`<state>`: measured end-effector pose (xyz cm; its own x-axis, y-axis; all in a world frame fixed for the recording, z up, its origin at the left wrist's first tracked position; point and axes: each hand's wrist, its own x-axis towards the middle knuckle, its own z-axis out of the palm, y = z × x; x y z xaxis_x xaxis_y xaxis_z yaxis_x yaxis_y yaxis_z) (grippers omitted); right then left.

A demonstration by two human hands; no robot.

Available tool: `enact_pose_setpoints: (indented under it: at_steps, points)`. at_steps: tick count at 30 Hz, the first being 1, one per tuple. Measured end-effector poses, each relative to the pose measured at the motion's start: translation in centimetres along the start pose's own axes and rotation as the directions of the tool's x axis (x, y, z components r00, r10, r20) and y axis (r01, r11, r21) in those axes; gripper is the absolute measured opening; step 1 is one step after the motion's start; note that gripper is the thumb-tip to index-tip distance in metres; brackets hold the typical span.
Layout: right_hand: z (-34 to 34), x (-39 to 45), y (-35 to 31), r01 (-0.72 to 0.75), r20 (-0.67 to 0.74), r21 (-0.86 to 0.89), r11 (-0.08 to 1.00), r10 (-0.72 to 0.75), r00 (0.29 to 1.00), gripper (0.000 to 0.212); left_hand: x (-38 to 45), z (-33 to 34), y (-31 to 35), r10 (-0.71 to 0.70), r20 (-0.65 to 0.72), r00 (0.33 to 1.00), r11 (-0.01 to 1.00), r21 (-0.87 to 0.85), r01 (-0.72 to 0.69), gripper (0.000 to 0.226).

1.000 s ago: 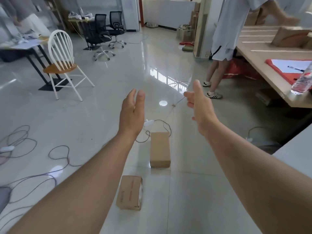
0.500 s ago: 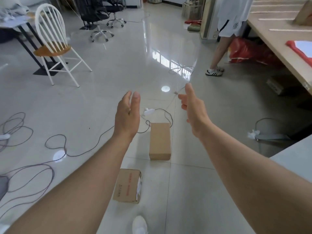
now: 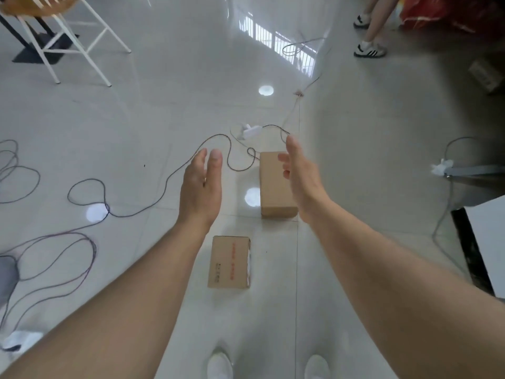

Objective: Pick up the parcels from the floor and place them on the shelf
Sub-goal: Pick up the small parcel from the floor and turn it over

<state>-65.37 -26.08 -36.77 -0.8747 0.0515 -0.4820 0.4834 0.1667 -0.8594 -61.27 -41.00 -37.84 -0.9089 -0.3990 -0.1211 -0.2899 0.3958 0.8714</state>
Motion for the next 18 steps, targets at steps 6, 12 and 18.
enact_pose_setpoints:
  at_steps: [6,12,18]
  points:
    - [6.7,2.3,6.4,-0.112,-0.007,0.015,0.994,0.113,0.994,0.067,2.3,-1.5,-9.4,-0.061,0.077,0.995,0.998,0.035,0.058,0.060]
    - [10.7,6.2,14.2,-0.218,-0.018,0.030,0.976,0.218,0.976,0.070,3.7,0.1,-19.0,-0.147,0.099,0.984,0.988,0.056,0.142,0.061]
    - [14.3,11.0,23.3,-0.260,0.009,0.003,0.966,0.260,0.966,0.070,4.3,4.0,-29.7,-0.227,0.111,0.968,0.973,0.059,0.221,0.064]
